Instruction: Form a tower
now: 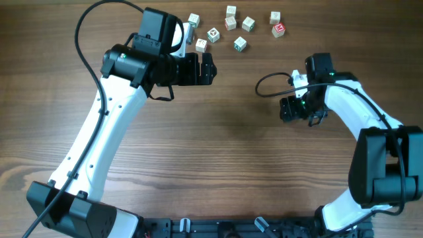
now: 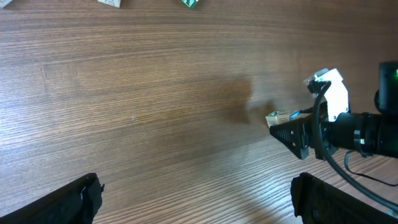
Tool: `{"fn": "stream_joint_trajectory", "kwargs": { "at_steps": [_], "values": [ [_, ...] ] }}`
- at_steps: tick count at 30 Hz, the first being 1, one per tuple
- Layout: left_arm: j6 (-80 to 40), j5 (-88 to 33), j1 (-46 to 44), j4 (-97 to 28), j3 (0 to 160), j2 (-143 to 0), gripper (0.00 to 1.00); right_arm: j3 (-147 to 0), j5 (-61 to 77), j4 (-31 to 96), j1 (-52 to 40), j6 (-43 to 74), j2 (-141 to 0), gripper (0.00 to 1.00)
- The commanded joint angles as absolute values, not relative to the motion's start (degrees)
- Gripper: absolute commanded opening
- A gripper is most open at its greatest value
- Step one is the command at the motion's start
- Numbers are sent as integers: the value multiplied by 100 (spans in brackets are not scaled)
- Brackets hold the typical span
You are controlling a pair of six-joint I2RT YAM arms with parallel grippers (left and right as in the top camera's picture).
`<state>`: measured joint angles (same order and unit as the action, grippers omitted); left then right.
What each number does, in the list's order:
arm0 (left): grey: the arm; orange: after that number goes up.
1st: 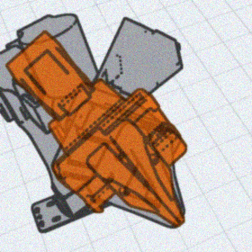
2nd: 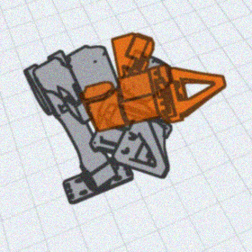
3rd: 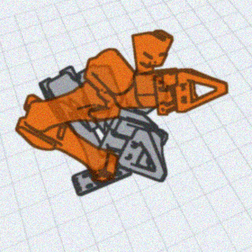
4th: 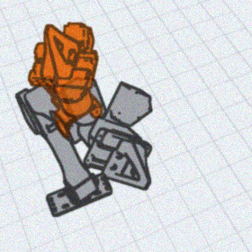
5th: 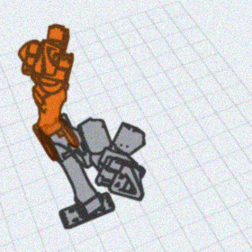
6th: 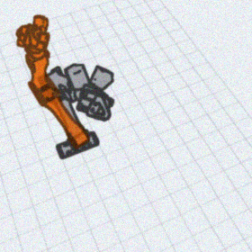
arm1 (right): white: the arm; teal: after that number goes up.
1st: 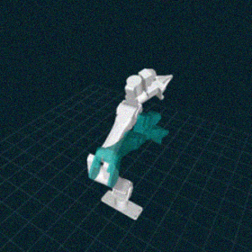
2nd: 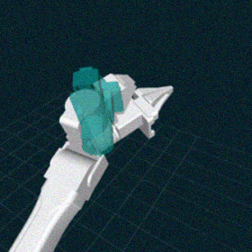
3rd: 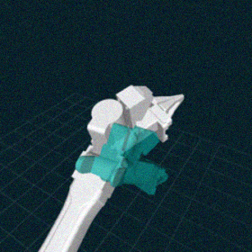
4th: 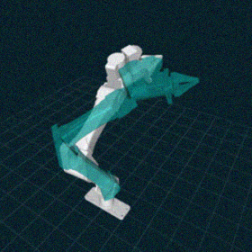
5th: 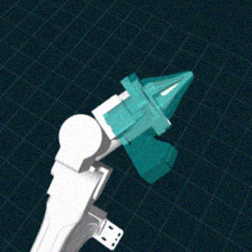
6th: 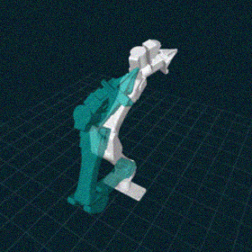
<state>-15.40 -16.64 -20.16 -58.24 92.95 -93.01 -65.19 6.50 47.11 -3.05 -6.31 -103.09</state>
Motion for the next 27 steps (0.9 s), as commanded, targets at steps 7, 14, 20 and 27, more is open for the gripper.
{"fn": "stream_joint_trajectory", "kwargs": {
  "at_steps": [7,14,20,27],
  "values": [
    [-1568,-1732,-2036,-5826,9277,-9312,100,-8298,602,6495,-314,1610,-10208,100],
    [-1568,-1732,-2036,-5826,9277,-9312,100,-8473,1533,7043,-316,4353,-10219,100],
    [-1568,-1732,-2036,-5826,9277,-9312,100,-8473,1651,6969,-320,3924,-10219,100],
    [-1568,-1732,-2036,-5826,9277,-9312,100,-8462,718,7406,-379,6119,-10243,100]
  ]
}}
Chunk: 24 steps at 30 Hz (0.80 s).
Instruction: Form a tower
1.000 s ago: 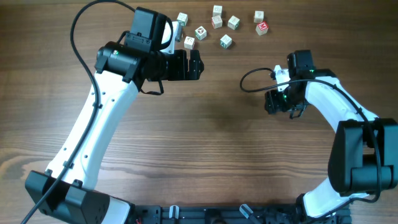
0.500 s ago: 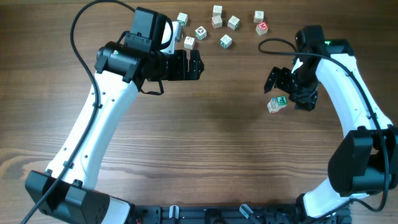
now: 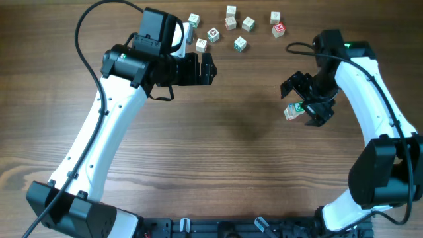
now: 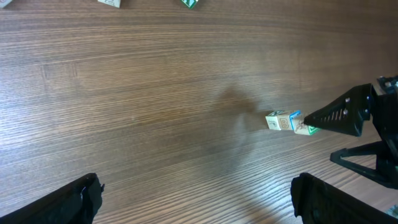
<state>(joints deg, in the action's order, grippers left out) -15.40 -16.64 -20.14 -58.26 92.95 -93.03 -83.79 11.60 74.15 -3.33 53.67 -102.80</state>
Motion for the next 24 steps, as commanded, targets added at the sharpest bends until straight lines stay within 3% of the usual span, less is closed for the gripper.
{"fn": "stream_joint_trajectory", "kwargs": {
  "at_steps": [1,4,13,24],
  "values": [
    [-1568,-1732,-2036,-5826,9277,-9312,100,-8462,652,7419,-381,6320,-10272,100],
    [-1568,-1732,-2036,-5826,9277,-9312,100,-8462,298,7352,-397,6884,-10497,100],
    [-1568,-1732,-2036,-5826,9277,-9312,100,-8462,336,6967,-434,6919,-11177,99],
    [-1568,-1732,-2036,-5826,9277,-9312,100,-8018,563,6359,-434,7113,-11419,77]
  ]
}}
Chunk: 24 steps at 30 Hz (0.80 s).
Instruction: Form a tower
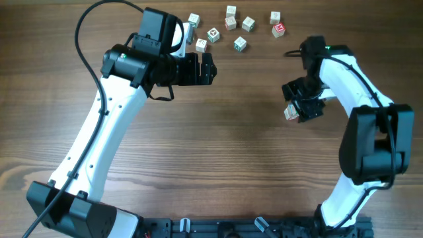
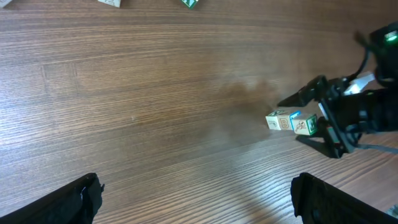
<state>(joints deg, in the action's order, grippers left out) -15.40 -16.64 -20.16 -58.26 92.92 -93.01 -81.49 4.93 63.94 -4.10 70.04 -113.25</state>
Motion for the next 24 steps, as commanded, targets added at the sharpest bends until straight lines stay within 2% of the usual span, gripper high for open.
{"fn": "stream_joint_trajectory", "kwargs": {
  "at_steps": [1,6,11,18,21,22,24],
  "values": [
    [-1568,-1732,-2036,-5826,9277,-9312,100,-8018,558,6361,-434,7111,-11419,75],
    [-1568,-1732,-2036,-5826,9277,-9312,100,-8018,558,6364,-434,7116,-11419,62],
    [-1568,-1732,-2036,-5826,9277,-9312,100,-8018,600,6368,-434,7207,-11419,53],
    [-1568,-1732,-2036,-5826,9277,-9312,100,-8018,600,6368,-434,7207,-11419,48],
    [-1566,-1732,-2036,-5826,9277,-9312,100,-8018,602,6366,-434,7210,-11419,48],
    [-1568,-1732,-2036,-5826,9277,-9312,100,-8018,602,6366,-434,7210,-11419,52],
    [-1568,-1732,-2036,-5826,9277,-9312,100,-8018,611,6364,-434,7207,-11419,66]
  ]
}}
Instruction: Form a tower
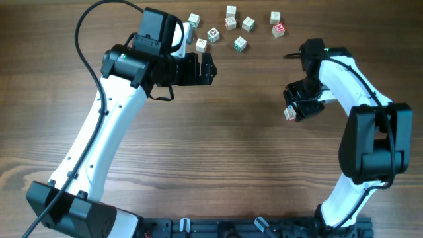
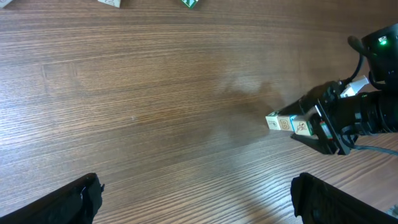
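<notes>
A pale block with a blue edge [image 2: 278, 121] stands on the wooden table, and a green-marked block [image 2: 303, 126] lies flush against it. From overhead only one pale face [image 1: 289, 114] of the pair shows. My right gripper [image 1: 301, 106] has a finger on either side of the green-marked block and looks shut on it [image 2: 309, 127]. My left gripper [image 1: 206, 69] hangs open well to the left, with nothing between its fingers [image 2: 199, 199]. Its fingertips [image 2: 81, 199] sit at the frame's bottom corners.
Several loose letter blocks [image 1: 230, 24] are scattered along the far edge, from one near the left wrist [image 1: 201, 44] to a red-marked one [image 1: 278, 29]. Two of them [image 2: 189, 3] peek in at the top of the left wrist view. Bare wood table [image 1: 218, 152] lies between the arms.
The right gripper's fingers were spread around the green-marked block and now stand closer, against its sides. The blocks and the left arm have not moved.
The right gripper was first low over the two blocks, hiding most of them. Then it stood open and drawn back, with both blocks left free on the table. Later it was back with its fingers around the green-marked block, and now they are narrowed onto it.
</notes>
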Tool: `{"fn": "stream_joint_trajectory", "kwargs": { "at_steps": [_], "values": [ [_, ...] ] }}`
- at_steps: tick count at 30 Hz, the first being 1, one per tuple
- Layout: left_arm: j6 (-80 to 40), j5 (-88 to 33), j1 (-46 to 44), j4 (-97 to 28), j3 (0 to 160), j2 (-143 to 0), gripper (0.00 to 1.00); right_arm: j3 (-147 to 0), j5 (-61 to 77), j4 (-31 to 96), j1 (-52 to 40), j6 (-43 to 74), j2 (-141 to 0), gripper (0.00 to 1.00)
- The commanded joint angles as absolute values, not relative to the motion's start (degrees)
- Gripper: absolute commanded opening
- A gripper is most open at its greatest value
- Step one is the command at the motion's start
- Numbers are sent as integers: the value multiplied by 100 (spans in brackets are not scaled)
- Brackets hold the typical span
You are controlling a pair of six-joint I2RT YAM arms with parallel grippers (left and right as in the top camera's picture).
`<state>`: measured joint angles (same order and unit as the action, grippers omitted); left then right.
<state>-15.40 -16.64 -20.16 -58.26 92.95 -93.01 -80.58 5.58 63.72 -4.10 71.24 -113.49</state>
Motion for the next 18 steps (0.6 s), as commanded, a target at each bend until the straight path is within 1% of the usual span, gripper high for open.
{"fn": "stream_joint_trajectory", "kwargs": {
  "at_steps": [1,3,9,11,14,18],
  "values": [
    [-1566,-1732,-2036,-5826,9277,-9312,100,-8018,642,6342,-434,7205,-11419,72],
    [-1568,-1732,-2036,-5826,9277,-9312,100,-8016,642,6270,-434,7203,-11424,80],
    [-1568,-1732,-2036,-5826,9277,-9312,100,-8012,733,6208,-434,7201,-11596,80],
    [-1568,-1732,-2036,-5826,9277,-9312,100,-8012,790,6178,-447,7203,-11673,79],
    [-1566,-1732,-2036,-5826,9277,-9312,100,-8012,727,6075,-543,7203,-11703,68],
    [-1568,-1732,-2036,-5826,9277,-9312,100,-8012,552,6097,-545,7199,-11703,62]
  ]
}}
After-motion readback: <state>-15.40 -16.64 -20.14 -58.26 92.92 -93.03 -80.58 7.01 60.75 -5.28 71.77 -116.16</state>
